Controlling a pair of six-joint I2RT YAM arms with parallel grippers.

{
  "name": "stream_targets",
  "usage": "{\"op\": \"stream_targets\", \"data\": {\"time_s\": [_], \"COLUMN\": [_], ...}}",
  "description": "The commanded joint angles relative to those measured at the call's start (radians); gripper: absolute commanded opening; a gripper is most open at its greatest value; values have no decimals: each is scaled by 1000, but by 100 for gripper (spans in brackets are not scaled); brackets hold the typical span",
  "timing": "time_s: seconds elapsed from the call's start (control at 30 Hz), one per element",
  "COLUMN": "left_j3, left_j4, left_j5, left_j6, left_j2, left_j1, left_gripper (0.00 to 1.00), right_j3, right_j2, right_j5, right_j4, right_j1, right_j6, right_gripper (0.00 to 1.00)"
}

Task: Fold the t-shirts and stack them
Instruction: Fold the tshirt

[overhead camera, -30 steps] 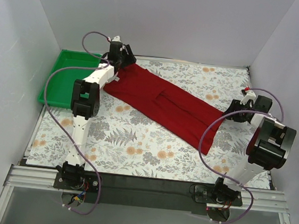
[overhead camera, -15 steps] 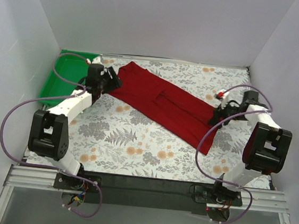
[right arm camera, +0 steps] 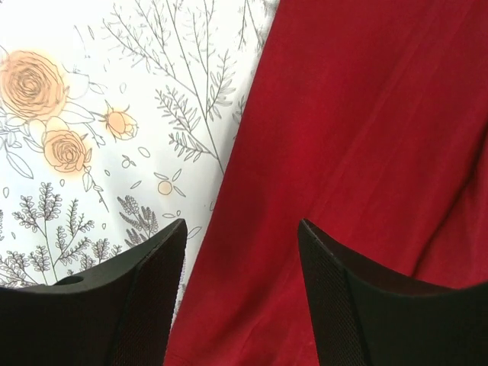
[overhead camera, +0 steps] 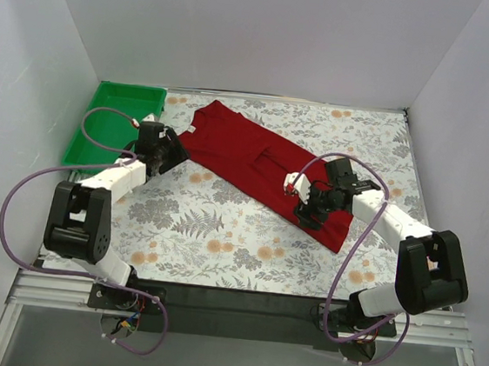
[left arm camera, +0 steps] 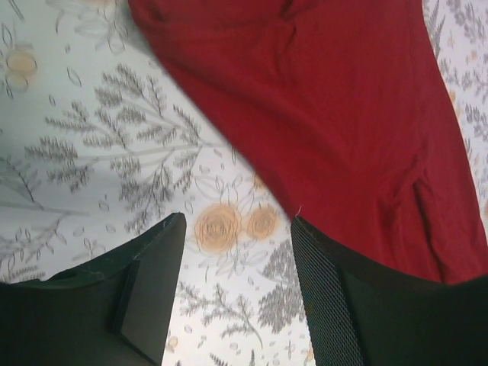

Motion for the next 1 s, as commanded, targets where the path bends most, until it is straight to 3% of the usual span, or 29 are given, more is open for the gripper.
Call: {"op": "stream_targets", "data": {"time_s": [0.0,0.6,0.83,0.97], "left_j3": [89,357,399,425], "left_j4": [28,-78,-95,-99], "left_j5": [-53,-148,-185,-209], "left_j6": [-20,10,32,44], "left_j2": [64,331,391,421], "left_j1": [25,37,37,37], "left_gripper": [53,41,41,35], "right_j3": [-41,-131,-134,-156], "right_j2": [2,-112,-141,-187], "right_j5": [95,133,121,118], "right_j4": [64,60,-41,-103], "right_j1": [35,-2,-54,-110], "right_j6": [86,117,-11,-119], "right_gripper": [56,54,55,54]}}
